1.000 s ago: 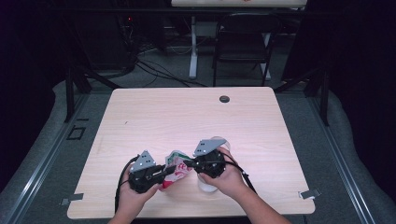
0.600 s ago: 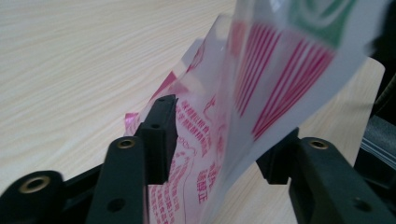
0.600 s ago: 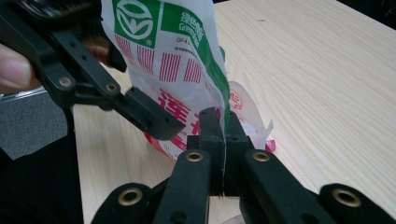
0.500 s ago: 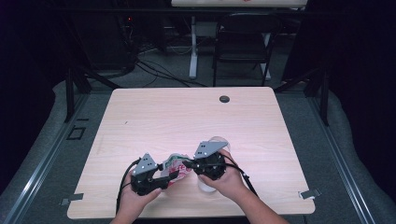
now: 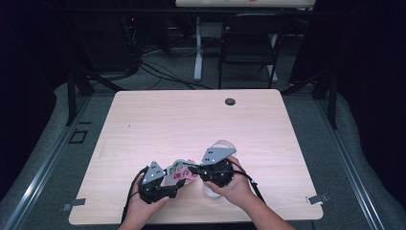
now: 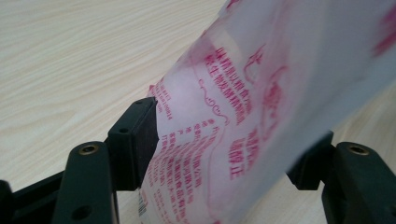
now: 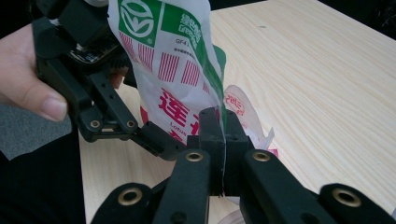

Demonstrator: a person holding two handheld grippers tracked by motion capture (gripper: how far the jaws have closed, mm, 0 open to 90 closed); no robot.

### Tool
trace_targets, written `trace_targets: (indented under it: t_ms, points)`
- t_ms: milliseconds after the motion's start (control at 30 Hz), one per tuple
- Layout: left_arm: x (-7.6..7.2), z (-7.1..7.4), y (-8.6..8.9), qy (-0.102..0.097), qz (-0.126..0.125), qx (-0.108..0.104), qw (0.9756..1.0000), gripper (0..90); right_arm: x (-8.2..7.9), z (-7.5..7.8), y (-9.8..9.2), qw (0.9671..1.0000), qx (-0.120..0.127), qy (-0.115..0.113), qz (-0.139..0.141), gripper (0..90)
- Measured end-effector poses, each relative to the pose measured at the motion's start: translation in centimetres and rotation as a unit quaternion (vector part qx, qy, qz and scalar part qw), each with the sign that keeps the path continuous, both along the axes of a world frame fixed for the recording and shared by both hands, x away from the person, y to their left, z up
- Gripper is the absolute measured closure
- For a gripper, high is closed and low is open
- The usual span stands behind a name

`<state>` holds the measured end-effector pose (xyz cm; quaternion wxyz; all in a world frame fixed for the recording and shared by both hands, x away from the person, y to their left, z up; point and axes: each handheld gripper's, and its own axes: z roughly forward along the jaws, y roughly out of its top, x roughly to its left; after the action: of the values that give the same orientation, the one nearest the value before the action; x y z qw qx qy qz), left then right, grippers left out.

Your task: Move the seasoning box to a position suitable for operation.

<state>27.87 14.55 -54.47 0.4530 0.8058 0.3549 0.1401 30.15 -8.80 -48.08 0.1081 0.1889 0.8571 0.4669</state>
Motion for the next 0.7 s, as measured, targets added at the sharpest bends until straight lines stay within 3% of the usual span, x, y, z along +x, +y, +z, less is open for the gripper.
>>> trace_targets:
  t_ms: [133, 467, 700]
  points:
    - [0.3, -0.9, -0.1, 0.019, 0.008, 0.003, 0.9998, 31.3, -0.1, 0.0, -0.1, 1.0000, -0.004, -0.001, 0.003, 90.0]
    - [0.7, -1.8, -0.1, 0.022, 0.017, 0.012, 0.9995, 20.1, -0.1, -0.3, -0.4, 1.0000, 0.007, 0.004, 0.004, 90.0]
    - [0.9, -2.5, -0.3, 0.040, 0.019, 0.013, 0.9989, 17.8, -0.1, -0.4, -0.5, 1.0000, 0.006, 0.005, 0.004, 90.0]
